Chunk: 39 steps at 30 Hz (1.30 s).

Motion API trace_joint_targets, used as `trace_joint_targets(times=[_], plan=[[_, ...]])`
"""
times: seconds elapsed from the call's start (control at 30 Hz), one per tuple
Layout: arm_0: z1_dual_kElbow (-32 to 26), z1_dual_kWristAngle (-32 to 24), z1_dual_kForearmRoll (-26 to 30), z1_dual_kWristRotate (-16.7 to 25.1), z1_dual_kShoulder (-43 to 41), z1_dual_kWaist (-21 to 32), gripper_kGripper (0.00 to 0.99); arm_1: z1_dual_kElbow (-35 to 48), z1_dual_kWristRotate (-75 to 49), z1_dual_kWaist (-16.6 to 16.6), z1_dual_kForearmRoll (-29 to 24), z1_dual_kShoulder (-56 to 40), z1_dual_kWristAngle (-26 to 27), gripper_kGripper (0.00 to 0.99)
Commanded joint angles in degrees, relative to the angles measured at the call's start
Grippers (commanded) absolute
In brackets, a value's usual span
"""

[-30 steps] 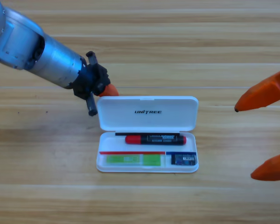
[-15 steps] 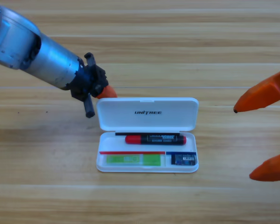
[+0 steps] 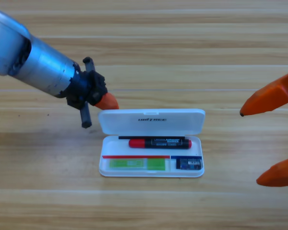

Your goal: Clean up eraser and pencils

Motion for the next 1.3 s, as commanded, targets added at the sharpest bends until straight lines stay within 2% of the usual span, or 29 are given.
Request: trace_joint_targets(times=[0.03,0.33,0.43,0.57,0.67,1.3], plan=[[2.2,0.0,-0.1,0.8,-0.9,-1.6,0.000,1.2,0.6,-1.3,-0.6,3.7,1.7,0.945],[1.7,1.8,0.5,0.8,-4.6,-1.6,0.000,1.2,0.6,-1.3,-0.4,4.6,2.6,0.945],[-0.9,2.1,4.1,0.8,-8.1,-1.4,0.000,1.2,0.6,-1.3,-0.3,4.8,2.8,0.945],[-6.6,2.5,11.9,1.3,-12.7,0.5,0.000,1.2,0.6,-1.2,-0.2,4.8,2.9,0.945],[-9.2,2.6,13.8,2.0,-14.0,1.8,0.000,1.2,0.6,-1.2,-0.2,4.7,2.9,0.943],[-12.8,-0.8,7.0,1.7,4.0,5.0,0.000,1.1,0.6,-1.2,-0.1,4.3,2.9,0.943]])
